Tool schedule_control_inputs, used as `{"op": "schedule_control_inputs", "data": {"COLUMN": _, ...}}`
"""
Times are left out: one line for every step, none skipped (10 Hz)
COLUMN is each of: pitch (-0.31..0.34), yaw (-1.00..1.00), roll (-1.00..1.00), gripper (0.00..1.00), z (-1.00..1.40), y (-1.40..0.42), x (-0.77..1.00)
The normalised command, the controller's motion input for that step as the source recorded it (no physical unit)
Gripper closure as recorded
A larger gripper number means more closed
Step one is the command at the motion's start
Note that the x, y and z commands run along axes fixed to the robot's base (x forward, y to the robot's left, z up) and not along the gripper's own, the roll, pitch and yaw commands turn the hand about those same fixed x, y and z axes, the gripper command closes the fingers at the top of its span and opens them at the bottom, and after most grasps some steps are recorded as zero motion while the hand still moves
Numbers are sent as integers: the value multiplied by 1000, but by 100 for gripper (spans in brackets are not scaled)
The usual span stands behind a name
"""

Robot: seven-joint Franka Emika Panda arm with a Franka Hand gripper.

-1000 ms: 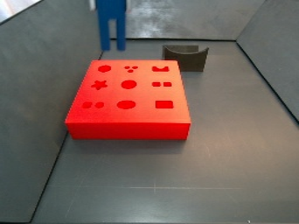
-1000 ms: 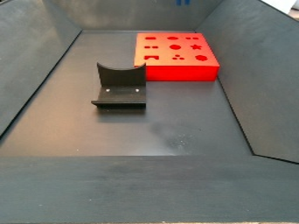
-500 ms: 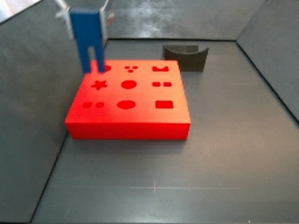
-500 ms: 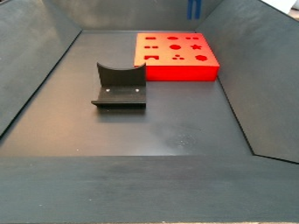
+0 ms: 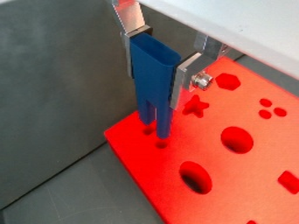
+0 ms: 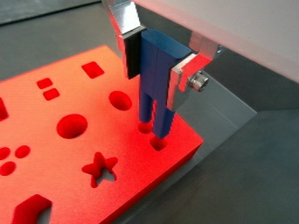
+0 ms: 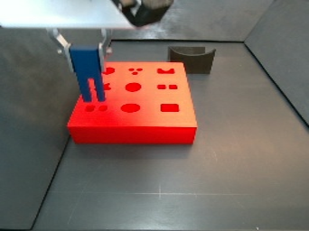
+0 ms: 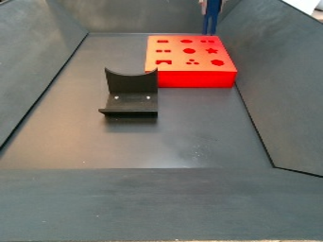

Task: Pick up the square-circle object. Move up. Rotate the square-circle object. Place the square-circle object on the fixture. Regrasp the square-circle object. Move to above the board. Insert the square-circle object.
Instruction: Insert the square-circle object.

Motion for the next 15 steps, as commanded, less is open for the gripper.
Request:
{"op": "schedule_control_inputs", "data": {"pitch": 0, "yaw": 0, "roll": 7, "gripper": 100, "z": -94, "y": 0, "x": -54}}
{"op": "schedule_control_inputs", "data": {"pitch": 0, "yaw": 11, "roll": 3, "gripper": 100, "z": -23, "y": 0, "x": 0}}
{"op": "schedule_control_inputs", "data": {"pitch": -26, "yaw": 11, "roll": 0, "gripper": 100, "z": -271, "y": 0, "x": 0}}
{"op": "schedule_control_inputs", "data": {"pitch": -36, "yaw": 0, "roll": 0, "gripper": 100, "z": -249, "y": 0, "x": 0}}
{"op": "schedule_control_inputs", "data": {"pitch": 0, "yaw": 0, "roll": 0, "gripper": 100, "z": -100, "y": 0, "x": 0}}
{"op": "schedule_control_inputs", "data": {"pitch": 0, "yaw": 0, "roll": 0, "gripper": 100, "z": -31, "y": 0, "x": 0}}
{"op": "schedule_control_inputs", "data": {"pitch": 0, "yaw": 0, "roll": 0, "gripper": 100, "z": -20, "y": 0, "x": 0}}
{"op": "schedule_control_inputs", "data": {"pitch": 0, "yaw": 0, "roll": 0, "gripper": 100, "z": -20, "y": 0, "x": 17}}
{"op": "schedule_control_inputs", "data": {"pitch": 0, "yaw": -17, "roll": 0, "gripper": 100, "z": -23, "y": 0, "x": 60}}
{"op": "schedule_control_inputs", "data": {"pitch": 0, "yaw": -34, "roll": 4, "gripper": 100, "z": -69, "y": 0, "x": 40}}
{"op": "schedule_control_inputs", "data": {"pitch": 0, "yaw": -40, "roll": 31, "gripper": 100, "z": -134, "y": 0, "x": 71}}
{"op": "schedule_control_inputs", "data": {"pitch": 20, "yaw": -20, "roll": 57, "gripper": 100, "z": -191, "y": 0, "x": 143}}
{"op": "schedule_control_inputs", "data": {"pitch": 23, "yaw": 0, "roll": 34, "gripper": 100, "z": -157, "y": 0, "x": 157}}
{"op": "schedule_control_inputs", "data": {"pitch": 10, "yaw": 0, "roll": 0, "gripper": 100, "z": -103, "y": 0, "x": 83}}
{"op": "schedule_control_inputs", "data": {"pitch": 17, "yaw": 0, "roll": 0, "gripper": 100, "z": -114, "y": 0, "x": 129}}
